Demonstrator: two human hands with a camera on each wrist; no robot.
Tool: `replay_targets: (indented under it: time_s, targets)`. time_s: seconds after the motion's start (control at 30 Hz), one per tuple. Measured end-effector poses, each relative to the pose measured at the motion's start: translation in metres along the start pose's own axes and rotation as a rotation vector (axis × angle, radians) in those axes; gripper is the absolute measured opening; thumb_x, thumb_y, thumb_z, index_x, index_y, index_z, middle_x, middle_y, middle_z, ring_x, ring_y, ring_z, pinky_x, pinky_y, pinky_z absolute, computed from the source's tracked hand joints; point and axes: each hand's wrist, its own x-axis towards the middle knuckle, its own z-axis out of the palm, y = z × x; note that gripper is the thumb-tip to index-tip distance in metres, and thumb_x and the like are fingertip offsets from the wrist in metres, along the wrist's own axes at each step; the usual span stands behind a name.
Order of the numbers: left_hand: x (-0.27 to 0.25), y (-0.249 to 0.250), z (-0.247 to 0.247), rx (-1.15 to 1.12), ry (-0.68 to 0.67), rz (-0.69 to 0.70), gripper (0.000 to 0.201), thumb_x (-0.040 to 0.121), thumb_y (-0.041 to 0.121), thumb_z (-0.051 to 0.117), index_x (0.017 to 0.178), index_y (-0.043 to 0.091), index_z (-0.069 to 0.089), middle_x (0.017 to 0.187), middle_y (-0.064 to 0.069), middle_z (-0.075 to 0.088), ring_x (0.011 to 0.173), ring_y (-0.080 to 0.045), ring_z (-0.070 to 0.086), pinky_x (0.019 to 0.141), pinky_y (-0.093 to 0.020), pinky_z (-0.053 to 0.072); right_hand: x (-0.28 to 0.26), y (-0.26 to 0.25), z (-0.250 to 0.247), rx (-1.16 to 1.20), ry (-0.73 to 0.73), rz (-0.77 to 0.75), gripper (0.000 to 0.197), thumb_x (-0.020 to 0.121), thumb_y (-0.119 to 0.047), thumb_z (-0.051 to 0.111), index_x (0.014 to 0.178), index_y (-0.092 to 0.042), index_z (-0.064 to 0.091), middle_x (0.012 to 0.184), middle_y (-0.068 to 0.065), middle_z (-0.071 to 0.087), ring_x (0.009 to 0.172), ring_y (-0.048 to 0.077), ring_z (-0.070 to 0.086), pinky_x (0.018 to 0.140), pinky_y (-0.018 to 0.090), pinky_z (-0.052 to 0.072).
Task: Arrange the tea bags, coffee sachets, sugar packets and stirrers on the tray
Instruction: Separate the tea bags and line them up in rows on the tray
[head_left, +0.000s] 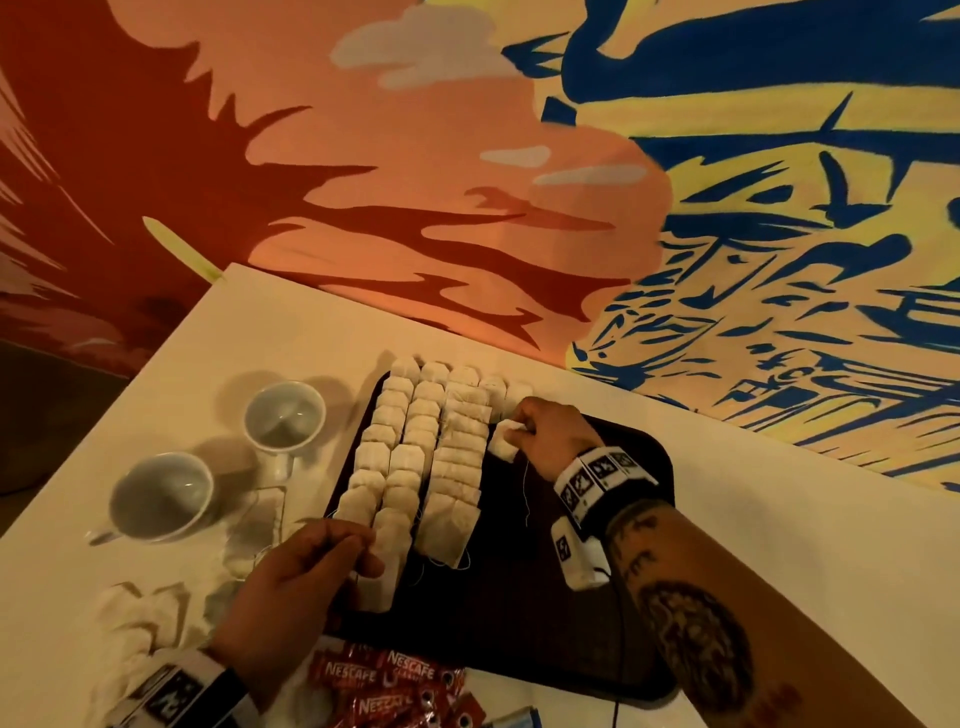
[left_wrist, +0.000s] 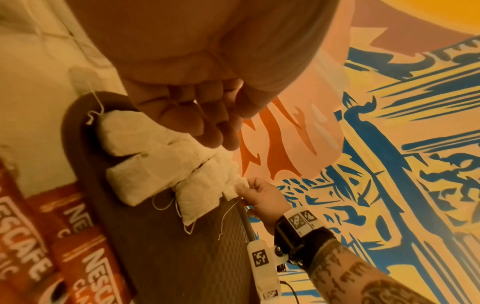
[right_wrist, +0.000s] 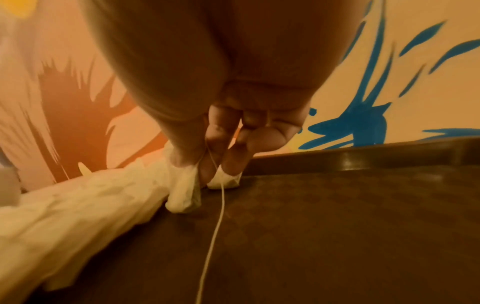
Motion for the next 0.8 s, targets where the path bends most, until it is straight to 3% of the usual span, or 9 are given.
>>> replay_targets:
  time_s: [0.23,0.37,0.5,0.7,0.8]
  targets:
    - [0.001,-0.010,-0.019,0.038,0.028,-0.015,0.021,0.100,0.009,0.050,0.097,0.009,0.070,0.085,-0.018,0.072,0.060,-0.025,0.056,0.052,-0.032,0.039,0.042,-0.007,-0.005,-0.107,0.039,0.039,0.027,0.091,-0.037,0.068,0.113,-0.022,0.068,0.119,0.004,0.066,0.108,0.023,0.061,0.084,0.025,0.042]
    - [-0.001,-0.010,-0.023,0.052,0.045,-0.016,0.020,0.100,0.008,0.050,0.099,0.009,0.070,0.083,-0.015,0.072,0.061,-0.024,0.056,0.054,-0.033,0.040,0.047,-0.009,-0.007,-0.127,0.017,0.067,0.025,0.091,-0.036,0.070,0.110,-0.021,0.068,0.120,0.004,0.067,0.110,0.024,0.061,0.089,0.029,0.046]
    - [-0.004,-0.008,-0.023,0.058,0.069,-0.002,0.020,0.100,0.009,0.050,0.098,0.010,0.070,0.081,-0.014,0.073,0.058,-0.021,0.055,0.052,-0.031,0.039,0.046,-0.009,-0.005,-0.133,0.038,0.088,0.022,0.090,-0.037,0.070,0.106,-0.022,0.068,0.117,0.004,0.067,0.108,0.024,0.061,0.086,0.028,0.045]
    - [-0.014,-0.002,-0.026,0.047,0.107,0.045,0.021,0.100,0.008,0.050,0.097,0.011,0.070,0.083,-0.017,0.072,0.058,-0.020,0.050,0.052,-0.029,0.035,0.039,-0.009,-0.008,-0.077,0.068,0.144,0.035,0.086,-0.037,0.073,0.109,-0.017,0.056,0.112,0.003,0.062,0.105,0.025,0.060,0.085,0.031,0.046]
    - [-0.021,-0.003,-0.036,0.089,0.149,0.094,0.019,0.099,0.007,0.052,0.095,0.013,0.070,0.079,-0.011,0.072,0.061,-0.022,0.050,0.055,-0.030,0.037,0.020,-0.011,-0.011,0.056,0.189,0.163,0.038,0.087,-0.038,0.073,0.110,-0.020,0.050,0.106,0.001,0.057,0.096,0.022,0.058,0.080,0.029,0.042]
